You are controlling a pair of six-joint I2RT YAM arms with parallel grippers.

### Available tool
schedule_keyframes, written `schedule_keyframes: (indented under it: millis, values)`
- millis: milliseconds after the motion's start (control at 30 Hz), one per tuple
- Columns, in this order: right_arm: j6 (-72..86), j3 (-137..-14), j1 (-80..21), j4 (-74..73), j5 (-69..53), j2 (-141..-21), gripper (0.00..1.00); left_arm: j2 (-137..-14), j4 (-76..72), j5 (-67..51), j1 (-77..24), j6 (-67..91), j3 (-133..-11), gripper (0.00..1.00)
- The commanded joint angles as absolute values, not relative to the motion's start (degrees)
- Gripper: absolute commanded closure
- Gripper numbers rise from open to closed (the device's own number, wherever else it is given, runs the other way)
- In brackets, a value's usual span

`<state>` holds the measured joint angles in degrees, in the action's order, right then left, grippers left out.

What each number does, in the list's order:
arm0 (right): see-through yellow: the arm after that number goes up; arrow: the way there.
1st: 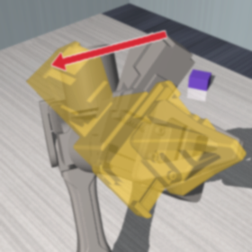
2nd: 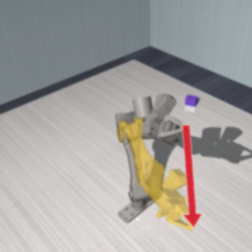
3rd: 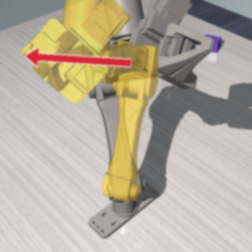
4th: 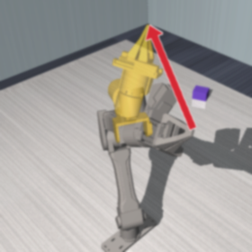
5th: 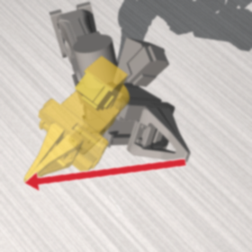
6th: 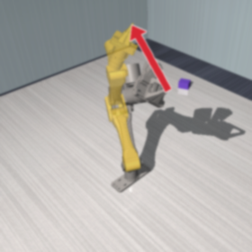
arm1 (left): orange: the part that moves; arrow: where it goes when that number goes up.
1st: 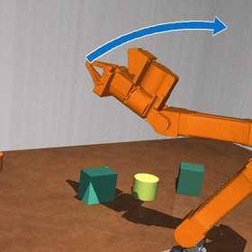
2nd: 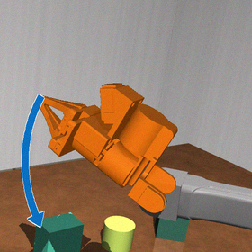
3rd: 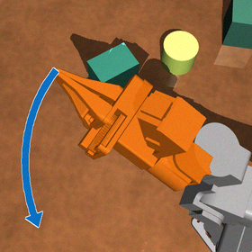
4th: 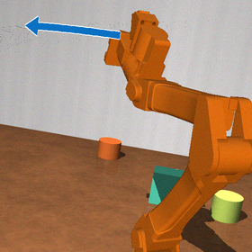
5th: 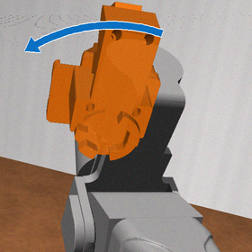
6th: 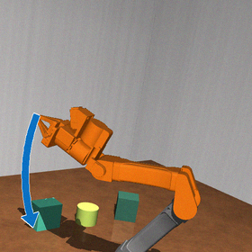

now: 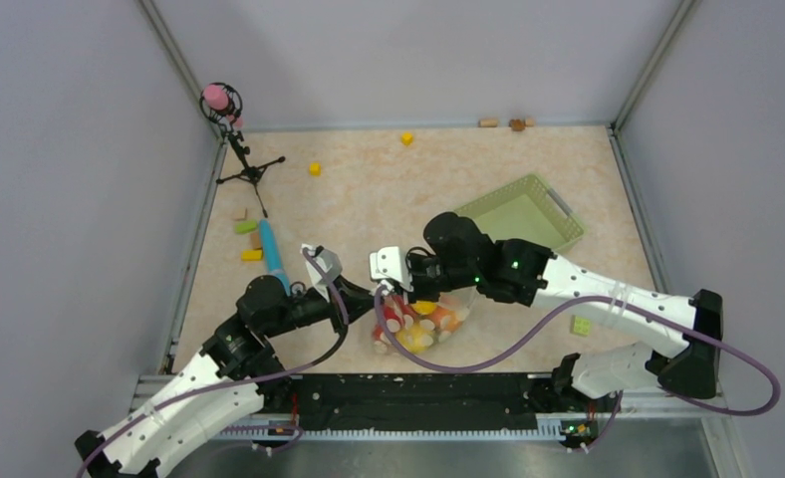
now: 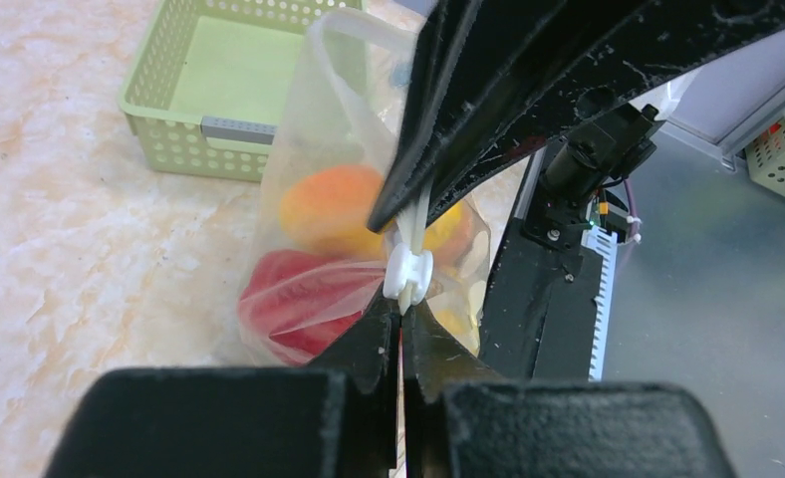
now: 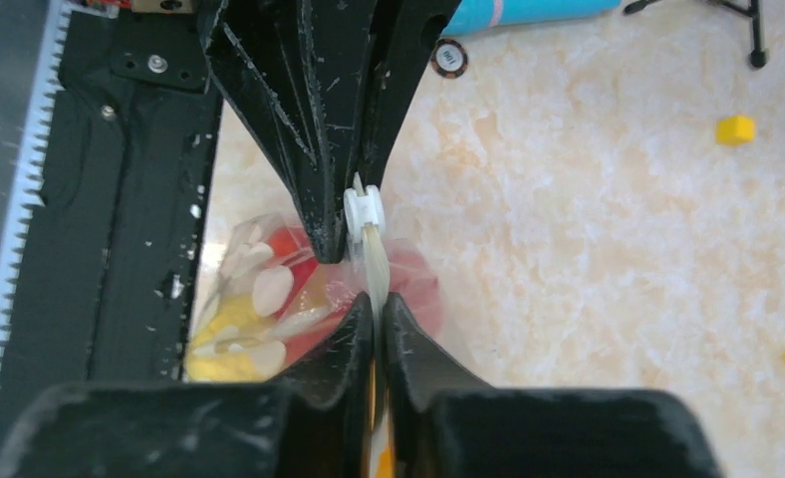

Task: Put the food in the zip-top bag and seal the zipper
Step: Zip the zipper food storage bag at the center of the board.

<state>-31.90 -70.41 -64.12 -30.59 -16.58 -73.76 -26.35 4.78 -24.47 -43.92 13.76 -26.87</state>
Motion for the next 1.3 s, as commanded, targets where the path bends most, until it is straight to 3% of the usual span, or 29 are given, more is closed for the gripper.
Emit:
schedule_keyframes:
  millis: [0, 100, 133, 233, 267, 300, 533, 767, 1167, 1267]
  values:
    - [-32.79, -72.10, -64.08, -32.79, -16.18, -71.99, 1.00, -25.03, 1.02, -24.89, -44.12, 13.12, -26.35, 1.00]
    - [-31.74, -71.01, -63.88, -31.30, -18.69, -70.33, 1.00, -23.83, 0.65, -25.26, -44.12, 12.88, -25.51, 1.00]
    - [-31.53, -70.56, -63.86, -30.55, -19.44, -69.55, 1.00, -23.24, 0.54, -25.49, -44.12, 12.73, -25.00, 0.88]
    - [-30.52, -68.84, -63.83, -27.33, -21.41, -66.75, 1.00, -20.83, -2.03, -26.11, -44.12, 11.58, -22.72, 0.27]
    - [-30.42, -68.15, -63.69, -26.43, -22.35, -65.78, 1.00, -20.04, -2.88, -25.82, -44.12, 11.57, -21.79, 0.13]
    - [-29.98, -67.41, -63.52, -25.17, -23.34, -64.84, 1.00, -19.25, -3.50, -25.61, -44.12, 11.49, -21.03, 0.08]
    - [-27.20, -65.94, -63.38, -22.35, -24.22, -63.24, 1.00, -16.59, -10.20, -23.87, -44.10, 11.62, -17.55, 0.02]
    - [-22.40, -67.36, -63.44, -21.42, -18.65, -65.13, 1.00, -18.09, -18.41, -29.20, -44.12, 12.04, -16.77, 0.02]
    - [-20.46, -68.10, -63.42, -21.06, -18.75, -65.85, 1.00, -26.69, -25.07, -23.80, -44.12, 11.91, -18.86, 0.02]
    - [-20.46, -68.20, -63.43, -21.39, -17.79, -65.76, 1.00, -27.84, -26.27, -23.91, -44.10, 12.44, -19.50, 0.07]
